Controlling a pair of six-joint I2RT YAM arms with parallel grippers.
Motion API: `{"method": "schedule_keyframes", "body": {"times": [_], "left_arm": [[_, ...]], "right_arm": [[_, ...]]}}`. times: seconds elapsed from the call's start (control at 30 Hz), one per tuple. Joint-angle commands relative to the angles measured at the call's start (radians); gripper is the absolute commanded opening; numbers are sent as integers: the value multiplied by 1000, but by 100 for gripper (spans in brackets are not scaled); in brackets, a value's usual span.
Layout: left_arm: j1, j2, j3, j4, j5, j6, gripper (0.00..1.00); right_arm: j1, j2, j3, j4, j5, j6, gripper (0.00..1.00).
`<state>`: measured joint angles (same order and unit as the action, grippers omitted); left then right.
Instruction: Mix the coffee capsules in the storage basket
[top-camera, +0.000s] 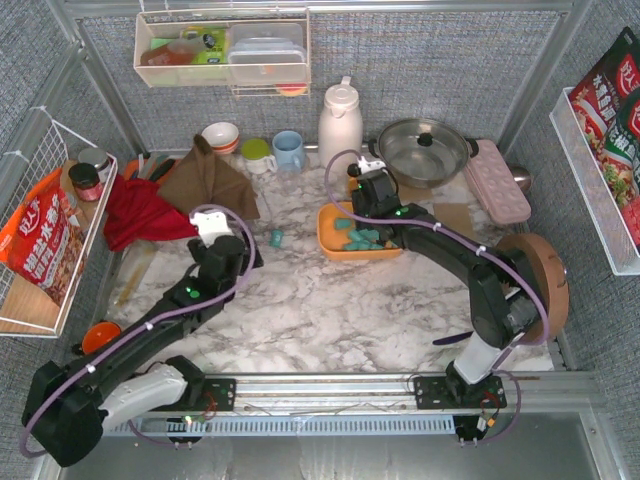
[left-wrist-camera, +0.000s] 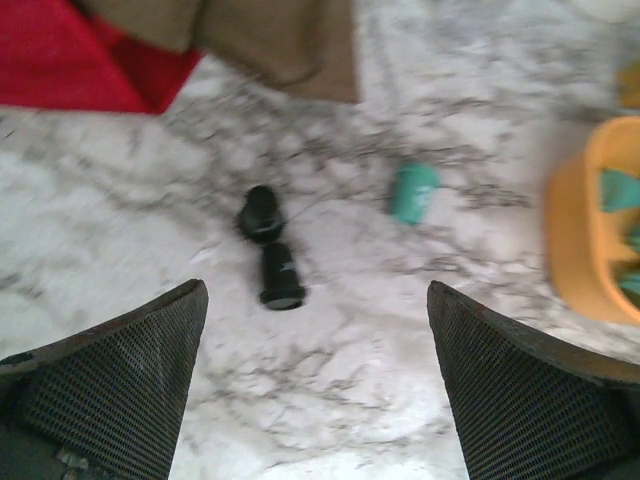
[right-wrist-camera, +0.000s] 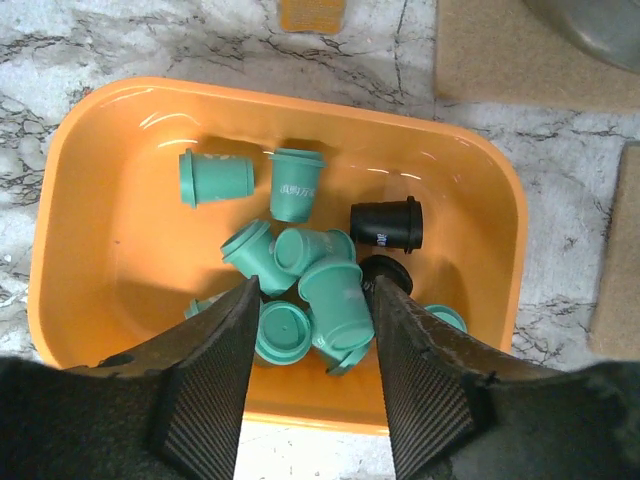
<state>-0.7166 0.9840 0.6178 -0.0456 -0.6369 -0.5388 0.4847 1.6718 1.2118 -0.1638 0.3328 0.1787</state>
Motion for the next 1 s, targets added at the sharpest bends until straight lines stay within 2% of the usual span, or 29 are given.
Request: {"method": "schedule_keyframes", "body": {"times": [0.0, 0.13, 0.43, 0.53, 0.73, 0.97], "left_arm": [[102, 21, 18, -215, 1, -107, 99], [209, 81, 36, -179, 58, -57, 98], [361, 324, 135, -56, 191, 44, 83], [376, 393, 175, -35, 228, 67, 78], [378, 469, 227, -13, 291, 58, 76], [378, 570, 272, -60, 343, 50, 64]], "right_arm": [[0, -7, 1, 13, 19, -11, 55], [0, -44, -40, 14, 20, -25, 58], [-1, -114, -134, 42, -31, -23, 59], [0, -111, -126, 32, -46, -28, 59], [0, -110, -122, 28, -73, -31, 59], [0, -111, -116, 19, -80, -35, 59]]}}
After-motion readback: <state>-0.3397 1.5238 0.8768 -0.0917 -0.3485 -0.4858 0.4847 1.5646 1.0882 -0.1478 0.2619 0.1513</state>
